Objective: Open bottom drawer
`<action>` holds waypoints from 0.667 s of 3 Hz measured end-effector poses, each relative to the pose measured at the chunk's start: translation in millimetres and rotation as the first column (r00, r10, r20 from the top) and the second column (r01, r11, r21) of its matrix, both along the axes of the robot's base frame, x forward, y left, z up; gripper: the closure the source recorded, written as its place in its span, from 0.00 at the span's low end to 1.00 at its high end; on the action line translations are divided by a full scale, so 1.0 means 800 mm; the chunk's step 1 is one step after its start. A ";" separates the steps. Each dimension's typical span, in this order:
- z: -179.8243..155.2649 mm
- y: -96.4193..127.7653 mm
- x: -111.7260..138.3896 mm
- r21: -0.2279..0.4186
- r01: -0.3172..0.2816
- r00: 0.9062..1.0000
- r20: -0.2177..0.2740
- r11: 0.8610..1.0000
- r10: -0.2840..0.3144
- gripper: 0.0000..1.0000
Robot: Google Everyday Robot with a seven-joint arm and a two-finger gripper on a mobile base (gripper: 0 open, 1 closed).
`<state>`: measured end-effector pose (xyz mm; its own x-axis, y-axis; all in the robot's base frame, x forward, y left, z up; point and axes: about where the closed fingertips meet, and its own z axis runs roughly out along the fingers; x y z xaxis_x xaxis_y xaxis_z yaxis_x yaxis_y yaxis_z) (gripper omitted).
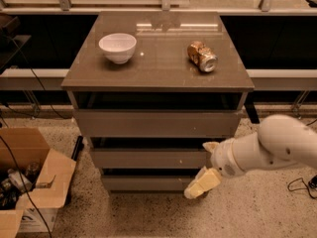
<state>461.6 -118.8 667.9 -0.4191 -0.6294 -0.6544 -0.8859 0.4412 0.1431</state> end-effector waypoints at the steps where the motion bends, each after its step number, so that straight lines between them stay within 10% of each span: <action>1: -0.076 -0.016 0.001 0.023 0.066 0.997 0.035 0.998 -0.067 0.00; 2: -0.132 -0.036 0.005 0.045 0.112 0.993 0.024 0.993 -0.114 0.00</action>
Offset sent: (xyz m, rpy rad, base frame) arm 0.0085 -0.0516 -0.1590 0.0691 -0.0176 -0.1764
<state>465.3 -147.7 562.2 -0.4683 -0.5493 -0.6920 -0.8344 0.5325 0.1420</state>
